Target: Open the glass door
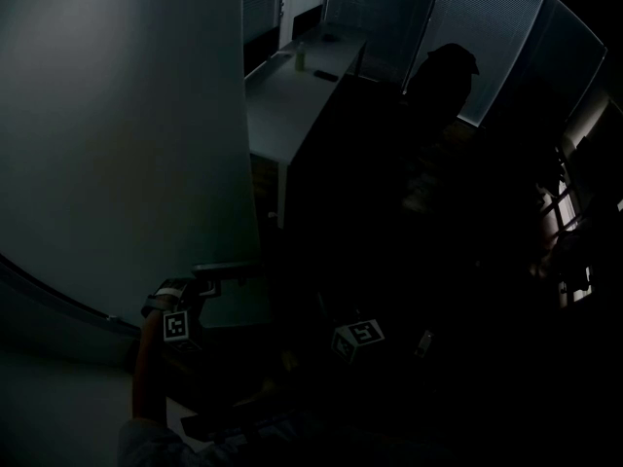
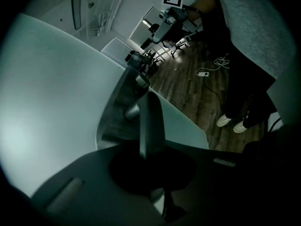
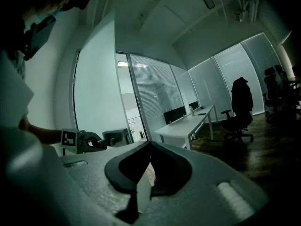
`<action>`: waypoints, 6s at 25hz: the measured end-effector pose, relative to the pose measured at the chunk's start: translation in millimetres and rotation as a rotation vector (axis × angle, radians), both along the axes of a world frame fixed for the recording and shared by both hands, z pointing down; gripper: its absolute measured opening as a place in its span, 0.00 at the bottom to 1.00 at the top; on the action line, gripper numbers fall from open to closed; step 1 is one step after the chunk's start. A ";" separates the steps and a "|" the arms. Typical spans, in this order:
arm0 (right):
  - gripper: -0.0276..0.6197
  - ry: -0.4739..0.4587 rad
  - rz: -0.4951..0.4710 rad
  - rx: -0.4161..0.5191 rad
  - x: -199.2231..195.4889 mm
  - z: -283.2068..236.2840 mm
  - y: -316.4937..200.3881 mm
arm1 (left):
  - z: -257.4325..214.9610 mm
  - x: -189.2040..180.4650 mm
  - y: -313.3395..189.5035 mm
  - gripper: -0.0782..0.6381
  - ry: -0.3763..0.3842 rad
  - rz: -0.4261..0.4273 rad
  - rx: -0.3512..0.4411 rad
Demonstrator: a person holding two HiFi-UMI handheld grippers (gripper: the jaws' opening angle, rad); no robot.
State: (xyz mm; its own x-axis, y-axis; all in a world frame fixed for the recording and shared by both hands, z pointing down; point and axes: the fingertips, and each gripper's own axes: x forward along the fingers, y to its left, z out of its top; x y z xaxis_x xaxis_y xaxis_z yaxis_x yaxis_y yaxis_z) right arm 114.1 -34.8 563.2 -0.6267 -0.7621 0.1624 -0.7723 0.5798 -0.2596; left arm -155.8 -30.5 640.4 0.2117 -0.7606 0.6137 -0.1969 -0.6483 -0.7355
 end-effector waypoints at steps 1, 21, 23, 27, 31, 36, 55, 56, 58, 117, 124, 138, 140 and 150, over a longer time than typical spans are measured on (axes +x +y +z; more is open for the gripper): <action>0.05 0.001 0.003 0.000 -0.2 1.1 2.1 | 0.9 0.3 2.8 0.11 0.001 0.004 -0.001; 0.05 0.000 0.098 0.009 -3.7 -7.9 44.3 | -3.3 9.7 44.8 0.11 -0.004 0.086 -0.003; 0.05 0.000 0.095 0.011 -5.9 -6.9 49.4 | -3.2 10.2 49.2 0.11 -0.006 0.094 0.003; 0.05 0.004 0.091 0.011 -9.8 -3.6 55.5 | 0.4 11.1 57.3 0.11 -0.006 0.109 0.005; 0.05 0.011 0.088 0.015 -8.6 -4.5 60.4 | 0.7 13.3 66.5 0.11 -0.014 0.125 0.008; 0.05 0.020 0.079 0.030 -8.6 -0.8 77.6 | 4.7 14.8 90.3 0.11 -0.022 0.145 0.027; 0.05 0.018 0.098 0.009 -8.0 0.4 74.8 | 0.3 13.9 99.4 0.11 -0.013 0.183 0.016; 0.05 0.019 0.098 0.008 -8.3 0.9 75.0 | 0.9 13.5 99.7 0.11 -0.015 0.184 0.016; 0.05 0.021 0.098 0.007 -8.9 1.6 75.0 | 2.3 13.1 100.4 0.11 -0.015 0.183 0.010; 0.05 0.013 0.043 0.104 -30.9 -43.5 94.1 | -147.6 37.7 138.6 0.23 1.133 -0.113 -0.035; 0.05 -0.026 0.023 0.128 -39.8 -60.1 103.8 | -165.5 27.7 141.9 0.12 1.276 -0.174 0.042; 0.05 -0.039 -0.021 0.146 -52.4 -71.1 121.1 | -157.1 40.4 158.5 0.12 1.294 -0.193 0.035; 0.05 -0.041 -0.025 0.144 -53.0 -71.1 123.8 | -156.9 42.0 160.2 0.12 1.289 -0.191 0.034; 0.05 -0.038 -0.042 0.139 -55.0 -64.4 124.7 | -151.9 42.6 159.3 0.12 1.273 -0.182 0.043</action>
